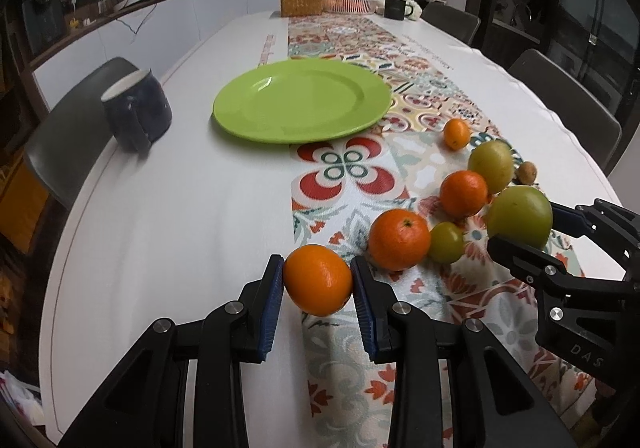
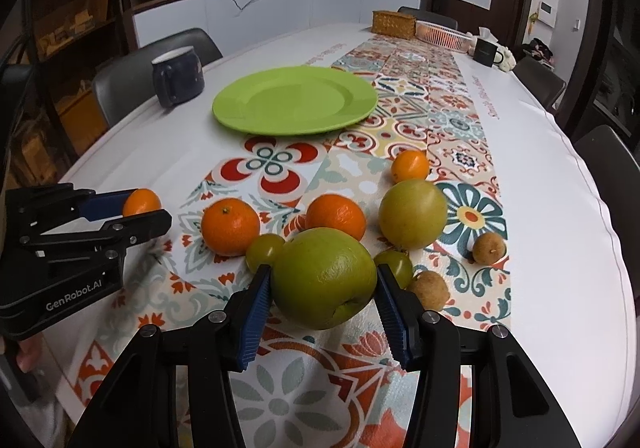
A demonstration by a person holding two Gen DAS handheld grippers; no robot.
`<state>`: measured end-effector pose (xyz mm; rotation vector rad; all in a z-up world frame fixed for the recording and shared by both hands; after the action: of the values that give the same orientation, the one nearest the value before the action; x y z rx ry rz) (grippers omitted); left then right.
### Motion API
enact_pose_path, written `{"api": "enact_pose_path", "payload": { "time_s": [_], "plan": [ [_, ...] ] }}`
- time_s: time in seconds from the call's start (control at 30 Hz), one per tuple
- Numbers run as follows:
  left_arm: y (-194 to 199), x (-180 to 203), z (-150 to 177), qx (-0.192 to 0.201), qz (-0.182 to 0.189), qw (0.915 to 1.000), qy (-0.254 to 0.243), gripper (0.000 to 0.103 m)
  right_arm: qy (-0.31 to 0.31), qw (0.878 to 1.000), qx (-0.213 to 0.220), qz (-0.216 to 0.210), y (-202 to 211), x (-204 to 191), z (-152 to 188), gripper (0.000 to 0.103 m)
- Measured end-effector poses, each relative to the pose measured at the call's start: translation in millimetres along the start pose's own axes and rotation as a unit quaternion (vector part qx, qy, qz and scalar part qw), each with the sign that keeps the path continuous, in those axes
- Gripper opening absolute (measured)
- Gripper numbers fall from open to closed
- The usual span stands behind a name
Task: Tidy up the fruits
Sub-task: 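Grasp an orange with the left gripper while the right gripper grasps a large green apple, then carry the orange with the left gripper onto the green plate while the right gripper places the apple there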
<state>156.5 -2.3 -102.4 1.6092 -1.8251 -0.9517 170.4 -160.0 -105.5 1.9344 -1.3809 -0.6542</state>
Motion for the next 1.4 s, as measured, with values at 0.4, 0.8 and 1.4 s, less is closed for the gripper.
{"api": "enact_pose_path", "payload": {
  "time_s": [0.4, 0.8, 1.4],
  "plan": [
    [25, -3, -41, 0.052, -0.001, 0.9986, -0.008, 0.034, 0.003, 0.998, 0.051, -0.031, 21, 6, -45, 0.052],
    [1, -21, -113, 0.066, 0.002, 0.9978, -0.007, 0.034, 0.013, 0.997, 0.069, -0.038, -6, 18, -125, 0.052],
    [-88, -60, -181, 0.006, 0.012, 0.9999, 0.010, 0.034, 0.024, 0.998, 0.007, -0.049, -99, 25, -203, 0.052]
  ]
}}
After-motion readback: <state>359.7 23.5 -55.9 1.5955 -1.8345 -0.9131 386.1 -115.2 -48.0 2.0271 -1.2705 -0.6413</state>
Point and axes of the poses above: each gripper's, at about its wrist camera, not at the fingertips, and y roughly against the way its jaws point, x to its right, z to its underside, the point moved 3 cm from there along -y, roughly the way its jaws point, and after that the axes turned 4 degrees about -z, right-handed, at the moved point
